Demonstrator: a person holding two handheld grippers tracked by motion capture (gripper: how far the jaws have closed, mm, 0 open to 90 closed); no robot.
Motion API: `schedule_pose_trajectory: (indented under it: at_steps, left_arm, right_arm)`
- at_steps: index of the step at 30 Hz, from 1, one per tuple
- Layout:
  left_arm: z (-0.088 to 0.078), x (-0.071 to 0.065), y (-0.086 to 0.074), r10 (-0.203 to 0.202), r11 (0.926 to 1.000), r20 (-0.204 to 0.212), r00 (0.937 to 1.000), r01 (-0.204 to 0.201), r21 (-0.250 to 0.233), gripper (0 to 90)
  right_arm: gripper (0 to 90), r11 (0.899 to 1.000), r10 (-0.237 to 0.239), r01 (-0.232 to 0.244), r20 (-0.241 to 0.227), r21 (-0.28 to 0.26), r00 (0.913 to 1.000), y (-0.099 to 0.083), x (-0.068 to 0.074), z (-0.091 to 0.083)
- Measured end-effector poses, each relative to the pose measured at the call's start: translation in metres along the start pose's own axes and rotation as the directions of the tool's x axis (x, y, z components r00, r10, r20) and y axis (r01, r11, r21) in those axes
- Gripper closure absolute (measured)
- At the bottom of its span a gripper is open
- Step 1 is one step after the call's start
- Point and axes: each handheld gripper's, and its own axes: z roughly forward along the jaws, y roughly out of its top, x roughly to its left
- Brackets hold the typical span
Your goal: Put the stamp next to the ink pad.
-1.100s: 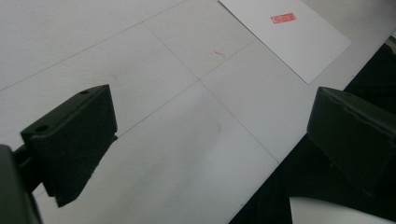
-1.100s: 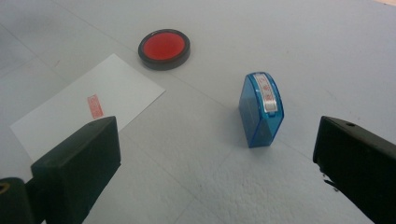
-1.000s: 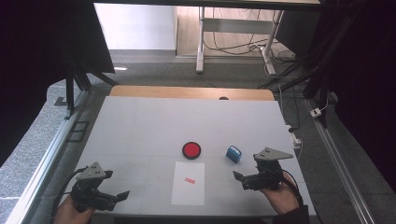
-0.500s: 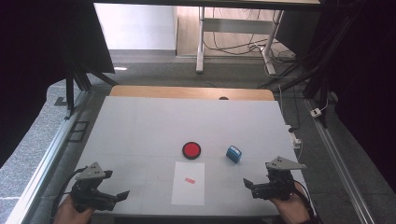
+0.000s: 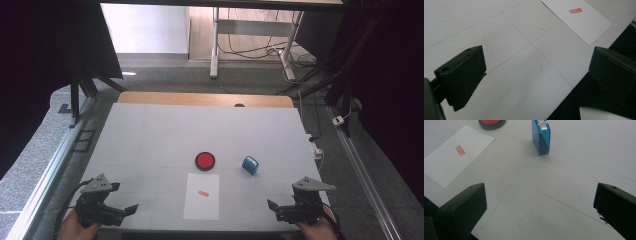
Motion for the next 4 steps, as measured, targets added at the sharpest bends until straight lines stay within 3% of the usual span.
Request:
schedule_pose_trajectory:
  at_steps: [4]
  left_arm:
    - [0.0008, 0.0002, 0.0009, -0.001, 1.0000, 0.003, 1.0000, 0.001, 0.002, 1.3]
  right_arm:
    - [0.0, 1.000, -0.002, 0.002, 0.003, 0.013, 1.0000, -0.0006, 0.0003, 0.0005]
